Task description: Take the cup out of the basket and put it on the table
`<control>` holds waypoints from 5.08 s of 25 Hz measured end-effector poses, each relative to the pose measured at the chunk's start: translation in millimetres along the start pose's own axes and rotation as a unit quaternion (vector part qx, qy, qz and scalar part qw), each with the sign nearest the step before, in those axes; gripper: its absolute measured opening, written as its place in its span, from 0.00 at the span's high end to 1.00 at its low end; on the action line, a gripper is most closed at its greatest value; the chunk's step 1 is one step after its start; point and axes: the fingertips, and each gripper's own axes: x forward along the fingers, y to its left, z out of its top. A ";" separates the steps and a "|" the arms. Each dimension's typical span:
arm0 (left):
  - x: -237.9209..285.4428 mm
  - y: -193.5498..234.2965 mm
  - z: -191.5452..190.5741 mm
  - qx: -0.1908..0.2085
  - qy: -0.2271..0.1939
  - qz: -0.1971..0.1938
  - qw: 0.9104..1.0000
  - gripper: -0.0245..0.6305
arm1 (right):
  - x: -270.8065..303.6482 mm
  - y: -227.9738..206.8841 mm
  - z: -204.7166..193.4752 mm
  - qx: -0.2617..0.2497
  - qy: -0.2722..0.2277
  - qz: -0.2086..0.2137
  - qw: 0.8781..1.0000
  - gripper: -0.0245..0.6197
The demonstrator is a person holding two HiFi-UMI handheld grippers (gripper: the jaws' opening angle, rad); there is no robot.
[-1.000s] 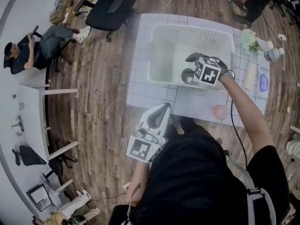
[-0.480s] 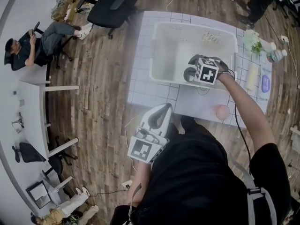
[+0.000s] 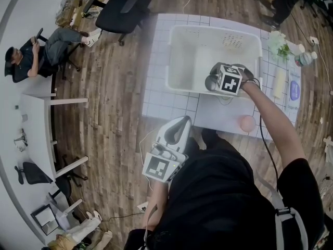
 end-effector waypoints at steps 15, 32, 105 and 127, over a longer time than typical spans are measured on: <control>-7.1 -1.8 4.9 0.011 -0.003 -0.013 1.000 0.95 | -32.0 -26.3 12.7 0.062 -0.040 -0.081 0.994 0.90; -26.8 -6.9 18.1 0.032 -0.033 -0.057 0.997 0.95 | -162.7 -29.7 60.6 0.135 -0.139 -0.214 0.957 0.91; -98.4 -175.4 -10.9 0.070 -0.033 -0.168 0.983 0.95 | -322.8 318.6 21.7 0.261 -0.454 -0.348 0.778 0.91; -112.5 -161.0 -8.6 0.074 -0.034 -0.172 0.982 0.95 | -301.7 325.2 35.8 0.263 -0.440 -0.349 0.785 0.91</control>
